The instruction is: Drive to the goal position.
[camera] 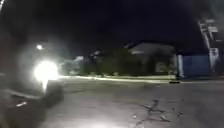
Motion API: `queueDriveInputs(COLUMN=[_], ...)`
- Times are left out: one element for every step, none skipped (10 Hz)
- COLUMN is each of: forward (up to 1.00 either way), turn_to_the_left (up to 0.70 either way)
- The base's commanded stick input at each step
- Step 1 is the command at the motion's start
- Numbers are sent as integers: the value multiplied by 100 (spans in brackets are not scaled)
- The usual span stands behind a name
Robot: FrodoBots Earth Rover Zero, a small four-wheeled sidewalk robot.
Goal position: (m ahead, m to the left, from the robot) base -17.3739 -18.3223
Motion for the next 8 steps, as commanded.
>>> queueDriveInputs(forward=[0, 0, 0, 0, 0, 0, 0, 0], turn_to_the_left=[-50, -50, -50, -50, -50, -50, -50, -50])
